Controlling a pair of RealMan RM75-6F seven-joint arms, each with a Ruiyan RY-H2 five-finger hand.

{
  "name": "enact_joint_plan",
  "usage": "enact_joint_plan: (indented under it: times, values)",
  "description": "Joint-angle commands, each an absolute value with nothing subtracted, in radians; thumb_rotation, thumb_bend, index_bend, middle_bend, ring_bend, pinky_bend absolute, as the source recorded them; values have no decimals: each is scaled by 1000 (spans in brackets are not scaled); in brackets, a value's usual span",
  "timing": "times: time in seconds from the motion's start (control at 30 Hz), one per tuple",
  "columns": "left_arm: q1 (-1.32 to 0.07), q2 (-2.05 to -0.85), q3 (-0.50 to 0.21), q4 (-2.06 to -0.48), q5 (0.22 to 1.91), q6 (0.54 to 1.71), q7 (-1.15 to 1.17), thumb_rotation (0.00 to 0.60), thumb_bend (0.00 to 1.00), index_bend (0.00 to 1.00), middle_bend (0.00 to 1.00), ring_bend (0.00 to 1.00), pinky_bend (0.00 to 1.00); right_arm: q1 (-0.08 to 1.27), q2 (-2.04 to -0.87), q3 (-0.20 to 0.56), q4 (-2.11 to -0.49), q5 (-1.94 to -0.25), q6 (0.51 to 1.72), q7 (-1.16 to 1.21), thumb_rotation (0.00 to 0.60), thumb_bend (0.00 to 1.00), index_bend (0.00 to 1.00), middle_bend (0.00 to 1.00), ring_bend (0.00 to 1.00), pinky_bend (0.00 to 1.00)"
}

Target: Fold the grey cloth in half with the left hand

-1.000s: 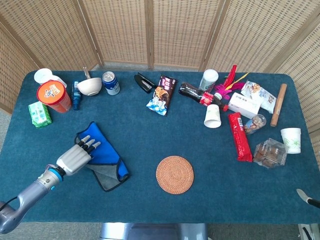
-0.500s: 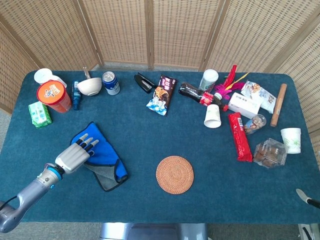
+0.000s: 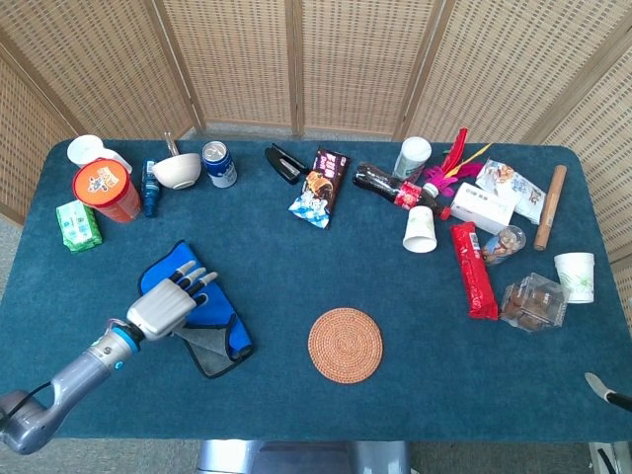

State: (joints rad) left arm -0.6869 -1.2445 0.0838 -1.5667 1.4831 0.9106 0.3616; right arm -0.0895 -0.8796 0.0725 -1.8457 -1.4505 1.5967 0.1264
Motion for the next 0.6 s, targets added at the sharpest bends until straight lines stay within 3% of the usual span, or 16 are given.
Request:
enact_joint_plan:
  times: [0.03, 0.33, 0.6]
  values:
    - [-703, -1246, 73, -1586, 1492, 893, 345, 600, 502, 335, 0, 0, 73, -90, -879, 73, -1846, -1450, 1597, 127, 600, 0, 0, 0, 0, 0]
    - [-742, -1265, 53, -1632, 1474, 830, 388, 600, 503, 348, 0, 0, 70, -90, -879, 73, -1845, -1449, 1598, 126, 600, 0, 0, 0, 0, 0]
    - [-741, -1212, 92, -1714, 1502, 800, 340, 600, 502, 368, 0, 0, 69, -89, -881, 72, -1846, -1451, 1598, 119, 600, 0, 0, 0, 0, 0]
